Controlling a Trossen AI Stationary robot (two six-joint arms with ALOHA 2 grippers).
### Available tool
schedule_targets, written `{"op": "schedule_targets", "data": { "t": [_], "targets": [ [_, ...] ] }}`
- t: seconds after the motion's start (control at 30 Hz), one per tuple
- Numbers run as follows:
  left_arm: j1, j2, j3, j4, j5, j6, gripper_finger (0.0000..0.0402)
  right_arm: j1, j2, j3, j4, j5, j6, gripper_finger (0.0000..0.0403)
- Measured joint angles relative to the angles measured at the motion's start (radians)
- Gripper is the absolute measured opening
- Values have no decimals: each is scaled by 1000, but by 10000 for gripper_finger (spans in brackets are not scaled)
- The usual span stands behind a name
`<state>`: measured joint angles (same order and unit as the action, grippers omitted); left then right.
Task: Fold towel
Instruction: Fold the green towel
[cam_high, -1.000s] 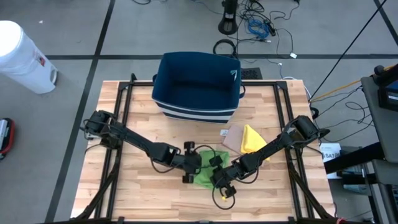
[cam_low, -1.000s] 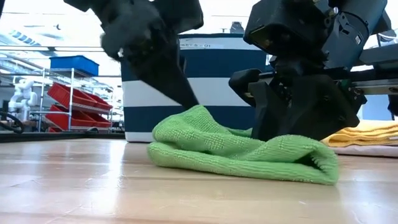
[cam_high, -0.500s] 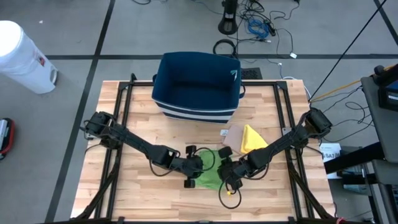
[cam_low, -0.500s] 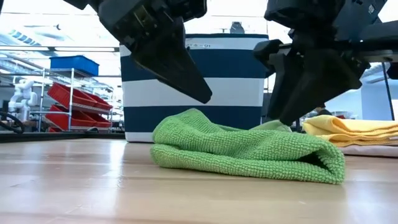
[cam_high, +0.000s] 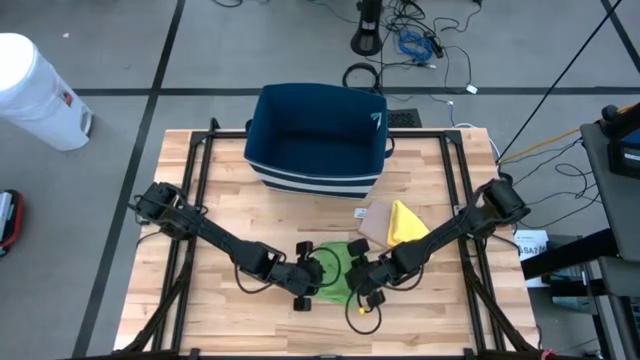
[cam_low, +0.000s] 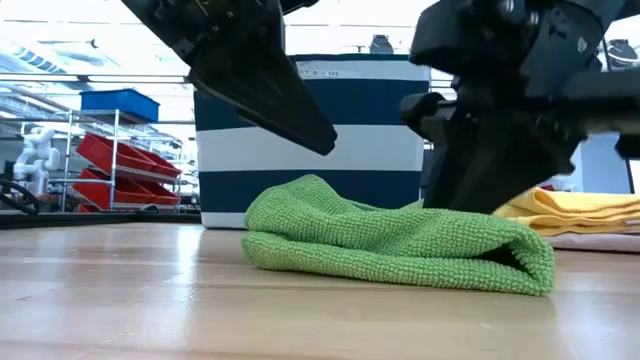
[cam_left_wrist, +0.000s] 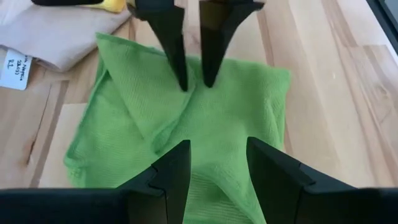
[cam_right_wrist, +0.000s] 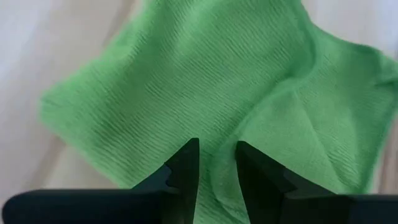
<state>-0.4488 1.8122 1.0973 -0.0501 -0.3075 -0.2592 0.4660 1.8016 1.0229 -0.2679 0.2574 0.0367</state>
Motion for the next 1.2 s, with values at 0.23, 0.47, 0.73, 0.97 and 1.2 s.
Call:
{"op": "schedule_targets", "data": {
  "t": [0.23, 0.47, 0.73, 0.97, 1.2],
  "targets": [
    [-6, 0, 0, 0, -1, -2, 163, 0, 14, 0, -4, 89, -6, 96],
    [-7, 0, 0, 1, 0, -2, 163, 0, 14, 0, -13, 112, -17, 63],
    [-16, 0, 0, 0, 0, -1, 163, -6, 14, 0, -41, 112, -44, 6],
    [-56, 1, 0, 0, 0, -2, 163, -33, -17, 1, -39, 185, -116, 2],
    [-100, 1, 0, -1, 1, -3, 163, -103, -45, 82, -39, 184, -320, 1]
  ]
}}
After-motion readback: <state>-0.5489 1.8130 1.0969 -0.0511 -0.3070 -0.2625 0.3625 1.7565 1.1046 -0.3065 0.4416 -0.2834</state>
